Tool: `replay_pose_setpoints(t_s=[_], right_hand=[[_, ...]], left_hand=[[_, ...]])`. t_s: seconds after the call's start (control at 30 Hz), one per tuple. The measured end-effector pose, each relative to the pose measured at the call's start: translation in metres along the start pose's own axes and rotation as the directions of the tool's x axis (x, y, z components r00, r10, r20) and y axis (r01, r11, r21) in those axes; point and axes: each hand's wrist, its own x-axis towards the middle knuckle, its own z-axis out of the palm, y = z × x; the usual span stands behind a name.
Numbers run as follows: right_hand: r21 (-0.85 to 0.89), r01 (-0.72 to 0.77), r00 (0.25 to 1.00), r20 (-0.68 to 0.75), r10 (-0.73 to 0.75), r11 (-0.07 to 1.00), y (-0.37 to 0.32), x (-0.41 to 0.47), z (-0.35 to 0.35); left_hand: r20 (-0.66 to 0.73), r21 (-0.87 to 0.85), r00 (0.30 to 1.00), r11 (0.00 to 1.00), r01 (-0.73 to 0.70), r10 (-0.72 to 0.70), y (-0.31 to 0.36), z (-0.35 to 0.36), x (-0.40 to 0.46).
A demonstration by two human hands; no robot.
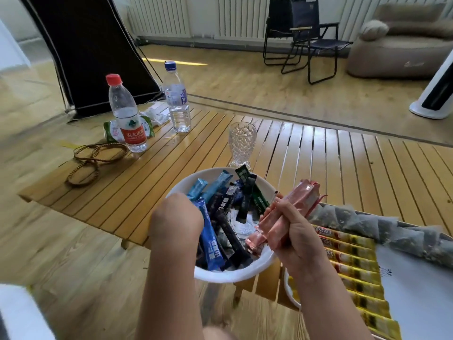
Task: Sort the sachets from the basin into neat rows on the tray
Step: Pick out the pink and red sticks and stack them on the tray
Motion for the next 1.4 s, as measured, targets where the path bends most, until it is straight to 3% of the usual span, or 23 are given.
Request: replay_pose_setpoints(t_s=[0.07, 0.17, 0.33, 0.5, 0.6, 0.77, 0.9, 1.0, 1.07, 1.13, 1.2, 1.27, 1.33, 1.4], right_hand=[[-0.009, -0.011, 1.000, 0.002, 0.011, 1.000, 0.005, 0.000, 0.003], [-0.054, -0.038, 0.999, 0.022, 0.040, 0.998, 0.014, -0.001, 0.006], [-0.140, -0.052, 0.996, 0.060, 0.061, 0.989, 0.026, -0.006, 0.011], [-0.179, -0.060, 0.992, 0.099, 0.079, 0.982, 0.030, -0.006, 0.010], [-0.152, -0.065, 0.993, 0.086, 0.079, 0.986, 0.028, -0.005, 0.010], [-0.118, -0.076, 0.994, 0.074, 0.085, 0.990, 0.027, -0.006, 0.008], [-0.069, -0.074, 0.995, 0.059, 0.078, 0.995, 0.022, -0.006, 0.007], [-0.016, -0.062, 0.996, 0.070, 0.063, 0.998, 0.017, -0.006, 0.005], [0.045, -0.044, 0.993, 0.109, 0.039, 0.998, 0.013, -0.007, 0.002], [0.104, -0.006, 0.994, 0.110, -0.006, 0.995, 0.009, -0.008, -0.003], [0.137, 0.036, 0.998, 0.044, -0.042, 0.990, 0.003, -0.009, -0.010], [0.131, 0.070, 0.997, -0.023, -0.067, 0.989, -0.007, -0.010, -0.018], [0.116, 0.124, 0.989, -0.100, -0.112, 0.986, -0.019, -0.011, -0.025], [0.108, 0.170, 0.978, -0.142, -0.154, 0.980, -0.031, -0.012, -0.031]], left_hand=[[0.098, 0.057, 0.991, 0.995, 0.088, -0.093, -0.015, 0.006, 0.010], [0.198, 0.114, 0.976, 0.991, 0.074, -0.095, -0.021, 0.023, 0.017], [0.017, 0.084, 0.999, 0.996, -0.035, 0.034, -0.004, 0.041, 0.014], [0.000, -0.157, 0.991, 0.979, 0.130, -0.131, -0.009, 0.044, 0.020], [-0.005, -0.281, 0.988, 0.948, 0.146, -0.154, -0.018, 0.044, 0.026], [-0.260, -0.237, 0.958, 0.970, 0.059, -0.121, -0.022, -0.006, 0.015], [-0.256, -0.307, 0.965, 0.941, -0.143, 0.063, -0.009, -0.034, -0.003], [-0.084, -0.546, 0.947, 0.781, -0.304, 0.310, 0.019, -0.035, -0.019], [0.032, -0.602, 0.857, 0.694, -0.394, 0.514, 0.040, -0.021, -0.031], [0.127, -0.592, 0.706, 0.624, -0.510, 0.696, 0.055, 0.001, -0.038], [0.156, -0.609, 0.630, 0.577, -0.545, 0.760, 0.064, 0.019, -0.038], [0.021, -0.612, 0.686, 0.552, -0.566, 0.727, 0.070, 0.034, -0.034], [-0.134, -0.464, 0.745, 0.622, -0.630, 0.654, 0.077, 0.051, -0.028], [-0.009, -0.186, 0.750, 0.736, -0.651, 0.661, 0.079, 0.067, -0.024]])
